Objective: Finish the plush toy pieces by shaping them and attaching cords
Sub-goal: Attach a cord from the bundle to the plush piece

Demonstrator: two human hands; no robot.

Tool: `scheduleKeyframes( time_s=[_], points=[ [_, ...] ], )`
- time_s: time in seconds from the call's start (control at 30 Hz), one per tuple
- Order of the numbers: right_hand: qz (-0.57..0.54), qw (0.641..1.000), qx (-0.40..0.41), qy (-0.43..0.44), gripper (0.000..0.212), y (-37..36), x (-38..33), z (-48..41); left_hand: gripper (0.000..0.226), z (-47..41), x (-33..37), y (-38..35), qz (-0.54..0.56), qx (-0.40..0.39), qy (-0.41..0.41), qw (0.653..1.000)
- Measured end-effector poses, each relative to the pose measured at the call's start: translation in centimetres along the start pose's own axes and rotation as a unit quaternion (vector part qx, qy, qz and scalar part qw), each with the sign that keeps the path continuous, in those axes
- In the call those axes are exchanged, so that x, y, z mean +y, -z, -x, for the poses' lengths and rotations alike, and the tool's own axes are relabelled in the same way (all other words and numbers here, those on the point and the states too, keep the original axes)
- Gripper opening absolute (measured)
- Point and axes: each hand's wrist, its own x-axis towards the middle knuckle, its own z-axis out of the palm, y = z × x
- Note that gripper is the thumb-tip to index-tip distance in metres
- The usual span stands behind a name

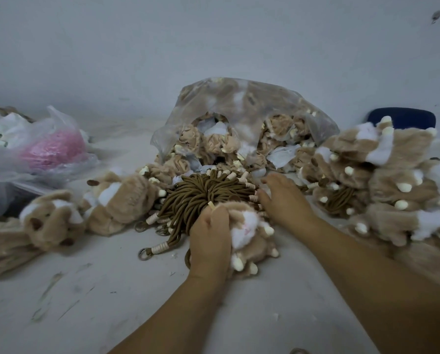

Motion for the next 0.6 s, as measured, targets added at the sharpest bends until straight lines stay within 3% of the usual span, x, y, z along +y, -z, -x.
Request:
scheduleKeyframes(
  time_s=[0.1, 0.23, 0.3, 0.37, 0.43, 0.5, 0.6],
  points=[
    [-0.028, 0.997, -0.073, -0.022, 0.048, -0.6, 1.2, -0.5, 0.028, 0.0, -0.2, -0.1, -0.021, -0.026, -0.012, 0.999],
    [-0.146, 0.982, -0.004, 0.117, 0.031, -0.3, -2.5, -1.3, 0.029, 0.0, -0.8, -0.7, -0.141, -0.152, -0.022, 0.978],
    [-0.205, 0.959, -0.064, 0.187, 0.036, 0.9, -5.0, -1.9, 0.028, 0.1, -1.3, -1.0, -0.201, -0.195, -0.034, 0.959],
    [-0.142, 0.942, -0.168, 0.254, 0.052, 1.6, -6.9, -2.4, 0.025, -0.1, -1.5, -0.9, -0.211, -0.214, -0.046, 0.953],
    [0.019, 0.932, -0.200, 0.303, 0.066, 1.3, -7.8, -2.5, 0.027, -0.4, -1.6, -0.9, -0.270, -0.258, -0.086, 0.924],
    [0.140, 0.931, -0.160, 0.298, 0.066, 0.8, -8.5, -2.3, 0.029, -0.5, -1.8, -0.9, -0.309, -0.279, -0.105, 0.903],
    [0.154, 0.950, -0.061, 0.265, 0.036, 0.0, -8.9, -2.5, 0.035, -0.2, -1.8, -1.0, -0.261, -0.220, -0.060, 0.938]
  ],
)
